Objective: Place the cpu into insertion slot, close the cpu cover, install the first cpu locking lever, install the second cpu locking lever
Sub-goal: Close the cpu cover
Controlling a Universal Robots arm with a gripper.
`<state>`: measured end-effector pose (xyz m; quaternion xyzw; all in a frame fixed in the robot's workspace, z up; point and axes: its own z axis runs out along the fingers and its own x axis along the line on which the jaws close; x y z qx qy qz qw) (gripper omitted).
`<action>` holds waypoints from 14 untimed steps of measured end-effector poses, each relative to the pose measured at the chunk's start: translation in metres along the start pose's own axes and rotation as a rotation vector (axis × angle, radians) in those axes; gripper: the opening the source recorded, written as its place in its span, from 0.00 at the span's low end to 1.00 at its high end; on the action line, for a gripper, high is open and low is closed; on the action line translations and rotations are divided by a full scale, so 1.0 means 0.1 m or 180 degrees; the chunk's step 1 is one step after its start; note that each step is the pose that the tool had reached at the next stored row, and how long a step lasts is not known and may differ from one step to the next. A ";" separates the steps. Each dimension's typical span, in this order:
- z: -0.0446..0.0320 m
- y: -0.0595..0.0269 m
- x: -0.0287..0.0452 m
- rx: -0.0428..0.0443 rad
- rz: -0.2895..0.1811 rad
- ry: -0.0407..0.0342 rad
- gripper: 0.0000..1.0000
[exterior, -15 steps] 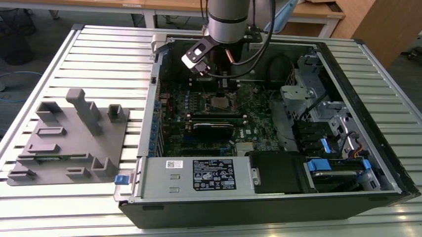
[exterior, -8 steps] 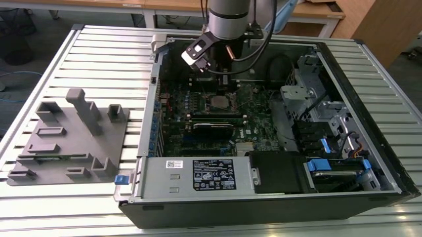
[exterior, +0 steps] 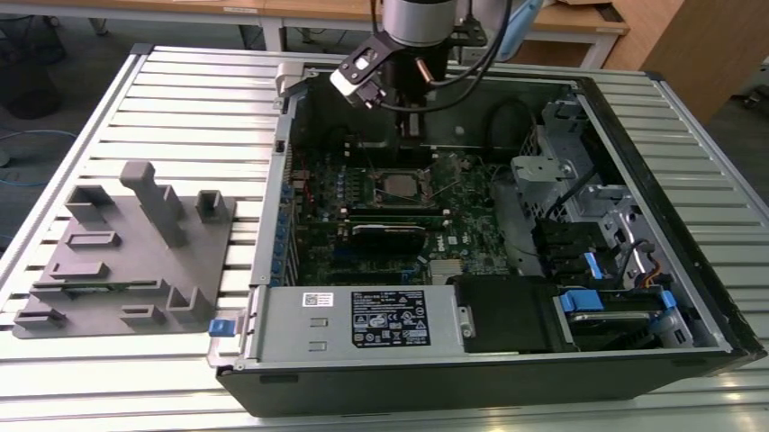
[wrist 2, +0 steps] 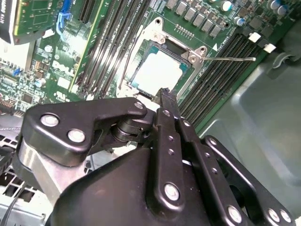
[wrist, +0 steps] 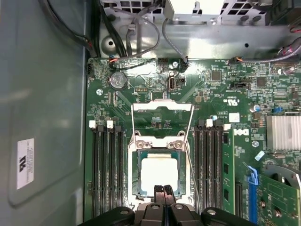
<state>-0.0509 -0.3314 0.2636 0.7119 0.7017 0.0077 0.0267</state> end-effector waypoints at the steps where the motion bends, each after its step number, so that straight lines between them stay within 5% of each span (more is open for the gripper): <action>1: -0.014 0.001 -0.001 0.0000 0.0000 0.0000 0.11; 14: -0.075 0.013 -0.002 0.0000 0.0000 0.0000 0.11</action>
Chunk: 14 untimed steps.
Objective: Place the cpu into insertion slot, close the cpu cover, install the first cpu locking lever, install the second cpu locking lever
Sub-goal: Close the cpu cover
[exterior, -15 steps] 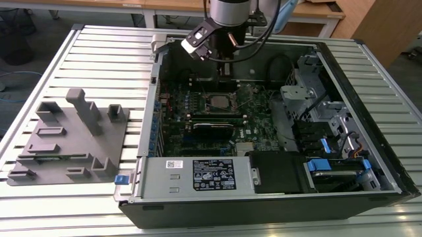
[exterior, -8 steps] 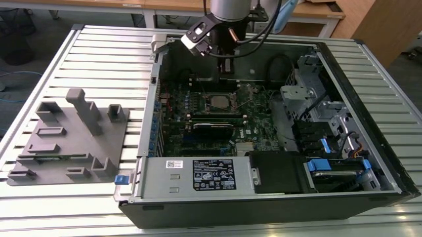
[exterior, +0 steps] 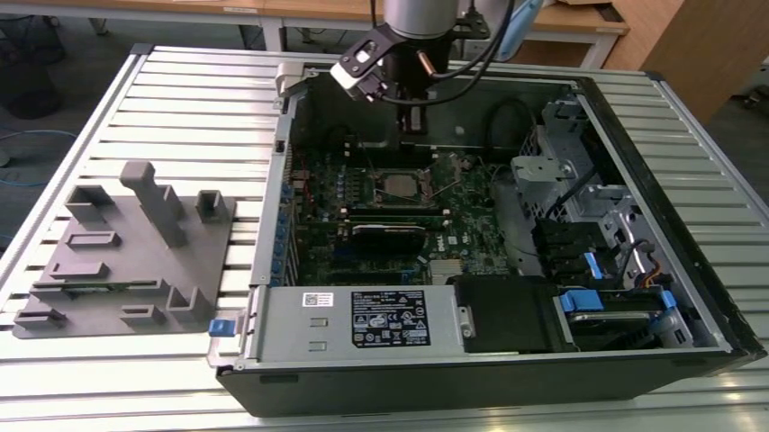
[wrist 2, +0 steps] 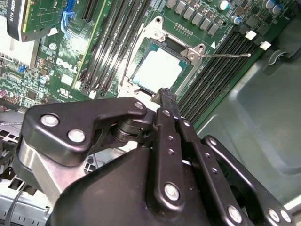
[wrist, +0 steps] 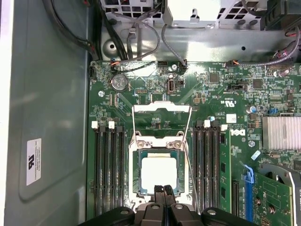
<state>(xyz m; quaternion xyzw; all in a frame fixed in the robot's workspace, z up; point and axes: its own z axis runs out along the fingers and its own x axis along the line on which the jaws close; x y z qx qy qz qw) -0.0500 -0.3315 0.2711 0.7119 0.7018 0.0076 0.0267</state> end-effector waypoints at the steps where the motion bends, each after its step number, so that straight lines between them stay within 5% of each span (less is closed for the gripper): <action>1: 0.000 0.005 0.000 0.0000 0.0000 0.0000 0.11; 14: 0.003 0.052 0.001 0.0000 0.0000 0.0001 0.11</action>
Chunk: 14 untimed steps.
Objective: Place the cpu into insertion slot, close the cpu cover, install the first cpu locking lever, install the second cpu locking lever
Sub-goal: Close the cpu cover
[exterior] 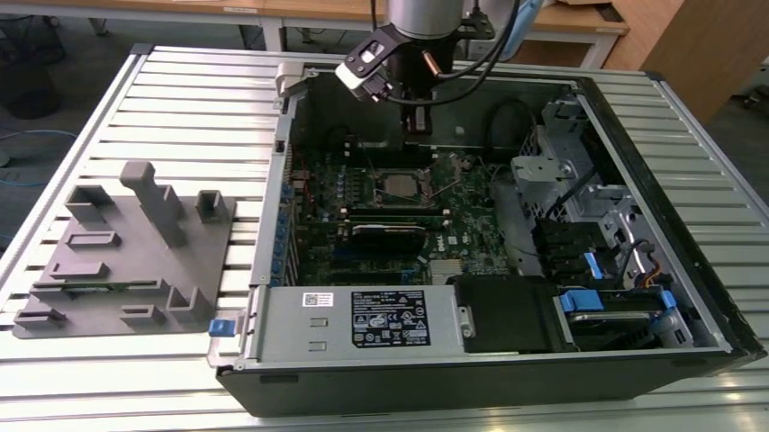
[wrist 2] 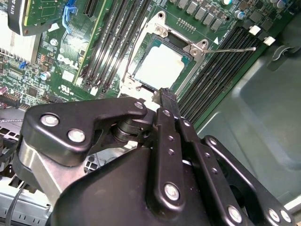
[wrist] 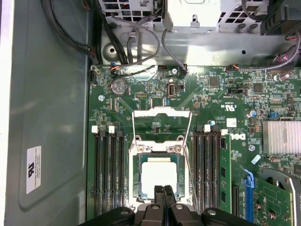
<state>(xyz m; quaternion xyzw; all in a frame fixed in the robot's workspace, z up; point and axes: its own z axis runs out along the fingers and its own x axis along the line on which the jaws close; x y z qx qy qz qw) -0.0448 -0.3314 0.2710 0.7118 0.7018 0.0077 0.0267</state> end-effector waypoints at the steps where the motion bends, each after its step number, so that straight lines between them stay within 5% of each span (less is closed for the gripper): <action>1: 0.000 0.003 0.000 0.0000 0.0000 0.0000 0.11; 14: -0.020 0.036 0.000 0.0000 0.0001 0.0000 0.11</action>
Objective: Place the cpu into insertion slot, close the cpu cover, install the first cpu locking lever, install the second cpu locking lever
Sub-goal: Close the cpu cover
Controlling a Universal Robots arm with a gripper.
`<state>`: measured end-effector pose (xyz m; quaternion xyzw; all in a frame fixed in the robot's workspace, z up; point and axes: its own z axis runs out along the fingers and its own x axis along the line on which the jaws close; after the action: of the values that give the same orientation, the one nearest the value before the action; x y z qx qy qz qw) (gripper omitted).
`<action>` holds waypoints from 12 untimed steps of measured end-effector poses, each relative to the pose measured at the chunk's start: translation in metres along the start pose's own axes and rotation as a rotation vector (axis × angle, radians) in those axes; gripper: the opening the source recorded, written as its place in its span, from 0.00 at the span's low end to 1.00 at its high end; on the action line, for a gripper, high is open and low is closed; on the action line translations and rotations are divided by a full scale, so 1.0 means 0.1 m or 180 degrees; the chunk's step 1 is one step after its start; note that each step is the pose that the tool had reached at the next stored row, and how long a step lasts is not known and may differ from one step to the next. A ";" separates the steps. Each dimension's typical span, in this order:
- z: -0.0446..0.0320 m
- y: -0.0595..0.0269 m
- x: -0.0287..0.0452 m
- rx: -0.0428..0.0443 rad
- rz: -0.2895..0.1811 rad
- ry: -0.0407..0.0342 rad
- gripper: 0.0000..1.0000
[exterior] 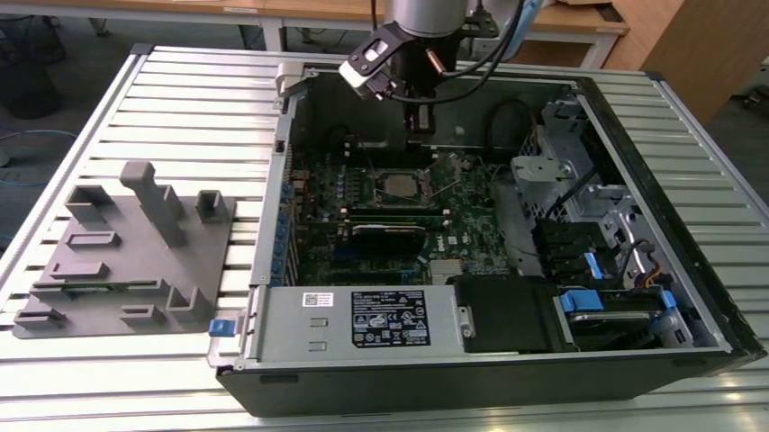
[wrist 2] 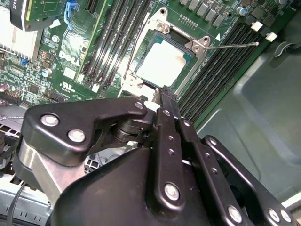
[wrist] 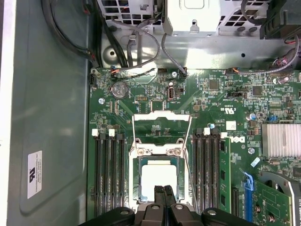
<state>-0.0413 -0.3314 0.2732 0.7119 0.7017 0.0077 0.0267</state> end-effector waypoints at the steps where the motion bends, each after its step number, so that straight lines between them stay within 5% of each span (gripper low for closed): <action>1: -0.007 0.000 0.000 0.0000 0.0000 0.0000 0.11; 12: -0.077 0.004 -0.002 0.0000 0.0000 0.0001 0.11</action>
<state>-0.0413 -0.3314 0.2809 0.7119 0.7017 0.0078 0.0267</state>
